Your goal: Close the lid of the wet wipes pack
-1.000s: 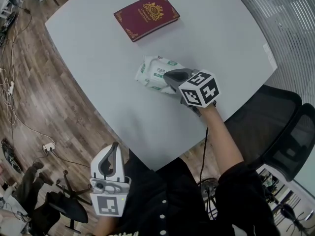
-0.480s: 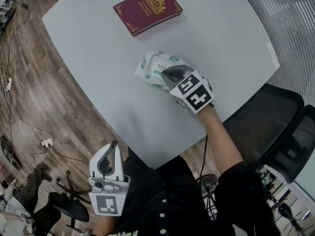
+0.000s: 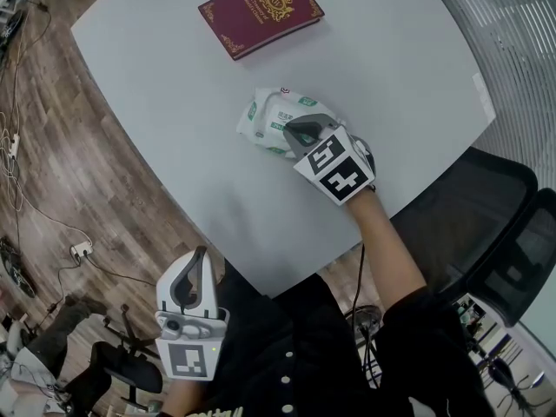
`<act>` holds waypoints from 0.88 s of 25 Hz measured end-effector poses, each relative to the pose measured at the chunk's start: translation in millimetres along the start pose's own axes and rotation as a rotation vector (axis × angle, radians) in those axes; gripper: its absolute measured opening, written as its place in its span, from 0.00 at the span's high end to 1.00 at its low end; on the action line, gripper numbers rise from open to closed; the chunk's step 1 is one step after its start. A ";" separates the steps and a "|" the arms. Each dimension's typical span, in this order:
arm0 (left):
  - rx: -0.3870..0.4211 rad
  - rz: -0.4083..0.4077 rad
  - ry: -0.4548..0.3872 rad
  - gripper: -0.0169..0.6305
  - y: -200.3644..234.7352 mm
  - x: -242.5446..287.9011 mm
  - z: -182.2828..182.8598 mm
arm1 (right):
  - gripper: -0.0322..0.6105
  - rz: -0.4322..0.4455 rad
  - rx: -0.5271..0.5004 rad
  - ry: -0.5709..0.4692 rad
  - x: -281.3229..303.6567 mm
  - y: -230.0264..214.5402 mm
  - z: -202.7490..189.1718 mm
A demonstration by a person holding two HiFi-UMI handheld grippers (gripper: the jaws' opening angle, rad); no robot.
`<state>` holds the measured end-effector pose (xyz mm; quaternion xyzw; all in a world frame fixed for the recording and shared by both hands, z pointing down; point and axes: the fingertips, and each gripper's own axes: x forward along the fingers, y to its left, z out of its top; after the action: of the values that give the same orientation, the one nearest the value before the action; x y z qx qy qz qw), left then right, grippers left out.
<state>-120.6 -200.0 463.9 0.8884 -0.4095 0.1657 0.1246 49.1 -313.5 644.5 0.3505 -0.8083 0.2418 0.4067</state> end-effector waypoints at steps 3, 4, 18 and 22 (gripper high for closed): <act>0.001 0.000 -0.003 0.95 0.0 0.6 1.4 | 0.90 -0.008 -0.002 -0.002 0.4 0.6 -0.7; 0.002 0.000 -0.007 0.95 0.0 1.0 2.4 | 0.90 -0.013 -0.004 -0.004 0.7 0.8 -1.4; 0.057 0.024 -0.110 0.95 -5.0 -9.1 43.5 | 0.90 -0.107 0.197 -0.430 -93.7 -24.2 31.2; 0.072 0.027 -0.158 0.95 -8.4 -13.6 62.8 | 0.90 -0.188 0.225 -0.557 -148.4 -23.2 45.3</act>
<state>-110.4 -207.8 400.4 0.8969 -0.4241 0.1113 0.0578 107.6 -303.9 499.2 0.5190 -0.8210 0.1857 0.1489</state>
